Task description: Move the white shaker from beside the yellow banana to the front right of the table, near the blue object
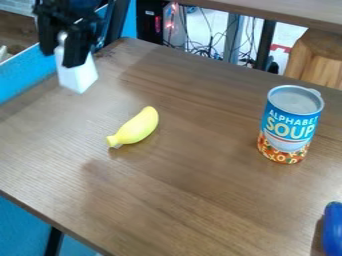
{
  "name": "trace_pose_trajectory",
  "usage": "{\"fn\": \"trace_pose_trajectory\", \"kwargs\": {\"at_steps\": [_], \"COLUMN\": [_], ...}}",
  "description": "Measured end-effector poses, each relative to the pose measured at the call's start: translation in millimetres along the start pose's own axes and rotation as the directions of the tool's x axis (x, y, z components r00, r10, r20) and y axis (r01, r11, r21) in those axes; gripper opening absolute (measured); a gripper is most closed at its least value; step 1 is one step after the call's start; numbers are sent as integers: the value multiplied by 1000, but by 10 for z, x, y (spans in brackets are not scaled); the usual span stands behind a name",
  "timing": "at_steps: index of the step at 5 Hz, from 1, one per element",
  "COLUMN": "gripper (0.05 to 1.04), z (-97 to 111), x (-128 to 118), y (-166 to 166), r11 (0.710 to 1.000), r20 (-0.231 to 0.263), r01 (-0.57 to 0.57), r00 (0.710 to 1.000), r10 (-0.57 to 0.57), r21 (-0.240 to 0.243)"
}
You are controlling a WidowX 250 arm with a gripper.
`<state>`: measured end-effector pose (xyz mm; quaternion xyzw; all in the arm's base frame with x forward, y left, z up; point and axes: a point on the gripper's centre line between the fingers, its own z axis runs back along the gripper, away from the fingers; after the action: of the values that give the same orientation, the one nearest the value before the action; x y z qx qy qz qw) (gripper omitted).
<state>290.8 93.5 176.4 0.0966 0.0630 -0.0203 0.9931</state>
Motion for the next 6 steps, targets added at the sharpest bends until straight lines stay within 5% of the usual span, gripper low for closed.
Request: {"fn": "trace_pose_trajectory", "kwargs": {"at_steps": [1,2,4,6], "gripper": [617,617,617,617], "z": [148,41,-113,-259], "x": [-202,-355,-609,-615], "y": [-492,-968,-1877,-2331], "r11": [979,935,801,687], "r20": [48,-6,-41,-54], "r01": [202,352,597,725], "r00": [979,936,802,688], "r10": [-200,-352,-596,-723], "r21": [-29,-40,42,49]}}
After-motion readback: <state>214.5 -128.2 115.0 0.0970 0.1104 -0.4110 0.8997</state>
